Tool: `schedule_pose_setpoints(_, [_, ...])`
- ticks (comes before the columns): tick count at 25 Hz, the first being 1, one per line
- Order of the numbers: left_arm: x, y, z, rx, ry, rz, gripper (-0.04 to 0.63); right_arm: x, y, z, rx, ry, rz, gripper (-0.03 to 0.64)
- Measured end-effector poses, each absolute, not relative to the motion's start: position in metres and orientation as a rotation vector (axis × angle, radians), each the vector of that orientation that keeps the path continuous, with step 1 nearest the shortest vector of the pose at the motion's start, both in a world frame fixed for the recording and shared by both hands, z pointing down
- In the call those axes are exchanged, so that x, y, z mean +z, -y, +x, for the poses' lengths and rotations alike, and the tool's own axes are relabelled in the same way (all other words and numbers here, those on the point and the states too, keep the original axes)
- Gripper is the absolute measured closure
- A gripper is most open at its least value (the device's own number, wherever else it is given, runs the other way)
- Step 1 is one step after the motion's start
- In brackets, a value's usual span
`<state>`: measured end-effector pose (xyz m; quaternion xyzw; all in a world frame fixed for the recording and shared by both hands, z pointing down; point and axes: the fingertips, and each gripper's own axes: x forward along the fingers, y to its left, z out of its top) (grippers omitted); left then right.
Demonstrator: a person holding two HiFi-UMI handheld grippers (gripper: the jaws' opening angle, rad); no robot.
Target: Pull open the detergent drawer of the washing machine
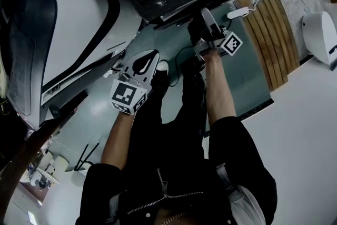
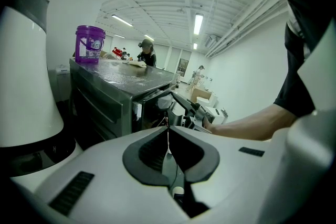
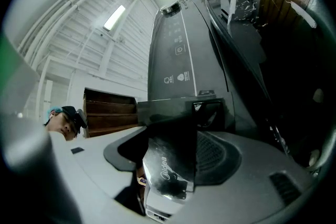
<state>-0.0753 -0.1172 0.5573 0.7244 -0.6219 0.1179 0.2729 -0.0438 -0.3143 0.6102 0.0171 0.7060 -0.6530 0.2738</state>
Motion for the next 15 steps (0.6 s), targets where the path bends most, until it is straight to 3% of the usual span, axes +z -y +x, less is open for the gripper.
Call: schedule_pose_setpoints(15, [0.560,0.113,-0.069,0.324,1.618,1.989,0.574,0.610,0.299,-0.006,-1.737,-1.888,0.020,0.344])
